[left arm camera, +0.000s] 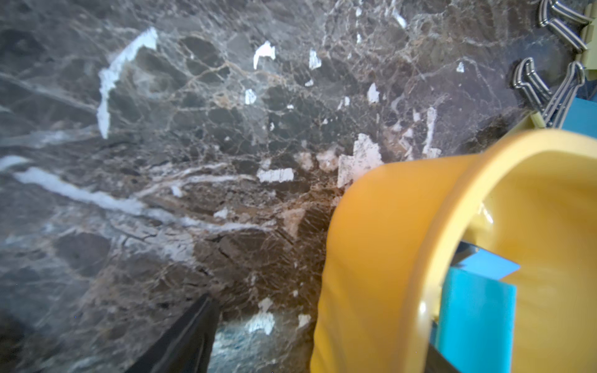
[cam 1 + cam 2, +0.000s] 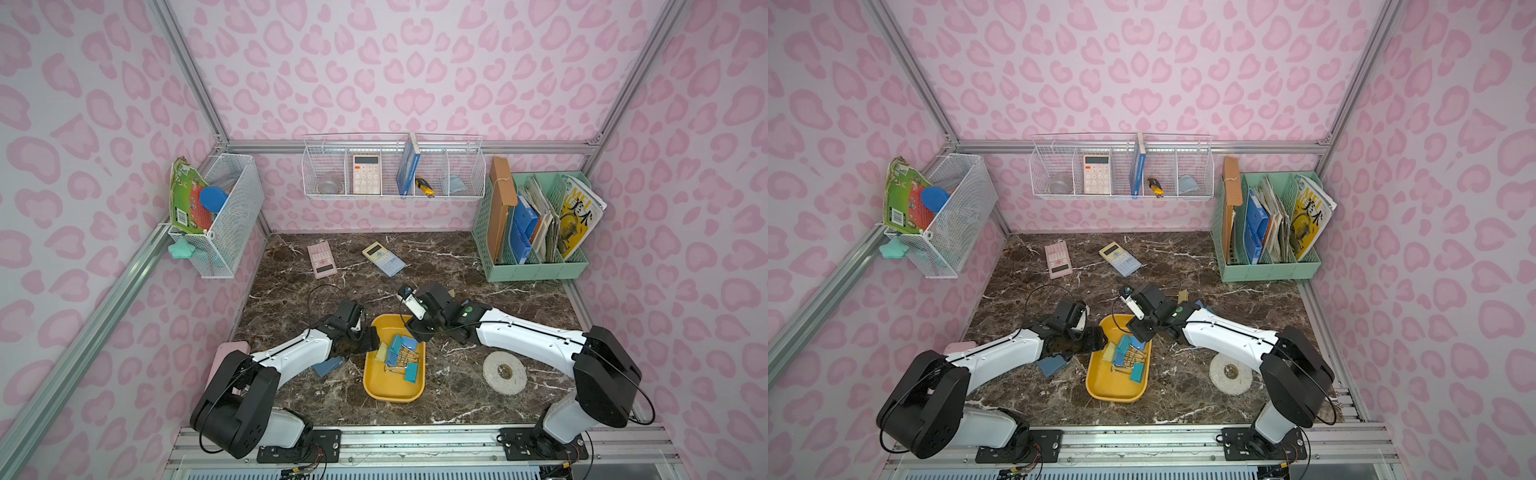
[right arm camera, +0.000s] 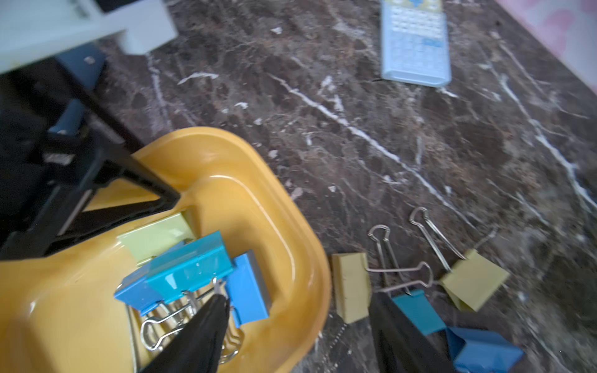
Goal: Put the binder clips in the storage box
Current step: Place the binder clip in the storage box, then pick up the binder clip at the center of the board.
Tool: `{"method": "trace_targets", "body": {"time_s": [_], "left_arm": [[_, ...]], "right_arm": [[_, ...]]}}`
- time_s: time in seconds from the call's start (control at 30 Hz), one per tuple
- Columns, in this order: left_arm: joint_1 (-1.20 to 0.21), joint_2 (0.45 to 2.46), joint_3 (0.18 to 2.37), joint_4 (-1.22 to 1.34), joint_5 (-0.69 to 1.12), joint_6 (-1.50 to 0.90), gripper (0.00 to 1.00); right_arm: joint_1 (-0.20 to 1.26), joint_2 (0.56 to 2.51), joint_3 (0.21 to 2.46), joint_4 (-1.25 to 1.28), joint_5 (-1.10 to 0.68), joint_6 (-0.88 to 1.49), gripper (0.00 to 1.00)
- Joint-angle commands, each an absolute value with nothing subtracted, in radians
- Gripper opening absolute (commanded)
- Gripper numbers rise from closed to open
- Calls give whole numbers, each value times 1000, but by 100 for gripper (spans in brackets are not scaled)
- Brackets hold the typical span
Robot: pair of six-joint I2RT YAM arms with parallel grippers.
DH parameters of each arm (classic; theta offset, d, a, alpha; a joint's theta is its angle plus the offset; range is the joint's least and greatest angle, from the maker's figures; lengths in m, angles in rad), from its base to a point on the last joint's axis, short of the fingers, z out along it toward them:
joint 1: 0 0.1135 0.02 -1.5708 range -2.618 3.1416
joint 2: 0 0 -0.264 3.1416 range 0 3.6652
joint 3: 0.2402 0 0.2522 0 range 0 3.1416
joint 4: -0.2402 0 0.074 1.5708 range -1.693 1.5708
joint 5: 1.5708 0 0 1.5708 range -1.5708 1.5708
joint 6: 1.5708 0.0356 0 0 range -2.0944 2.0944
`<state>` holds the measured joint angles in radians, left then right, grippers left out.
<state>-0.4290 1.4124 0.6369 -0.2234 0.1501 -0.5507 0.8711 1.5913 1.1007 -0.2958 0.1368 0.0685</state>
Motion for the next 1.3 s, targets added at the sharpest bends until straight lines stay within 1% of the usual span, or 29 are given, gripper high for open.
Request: {"method": "trace_targets", "body": {"time_s": [0.0,0.1,0.2,0.27,0.43,0.53,0.8,1.0,1.27], "left_arm": [[-428,1424,634,-301,148,-557,78],[-428,1428,636,-301,149,-557,78],[-427,1427,638,-299,152,-557,78],[-428,1424,637,-300,154,-556,78],[-428,1420,634,-297,155,-555,78],[-428,1421,635,-293,157,-554,78],[-428,1416,631,-291,159,-554,78],[-428,1416,628,-294,155,-554,78],[-428,1424,634,-296,155,-554,78]], "right_arm": [[794,1582,1109,-374,290,240,73],[701,1589,1105,-458,327,371,73],[577,1599,1074,-517,290,486,74],[500,1599,1044,-527,231,528,74],[425,1571,1022,-554,176,565,74],[377,1575,997,-532,113,581,74],[325,1613,903,-352,-51,635,75],[315,1653,906,-277,-71,658,74],[293,1723,961,-263,-81,654,74]]}}
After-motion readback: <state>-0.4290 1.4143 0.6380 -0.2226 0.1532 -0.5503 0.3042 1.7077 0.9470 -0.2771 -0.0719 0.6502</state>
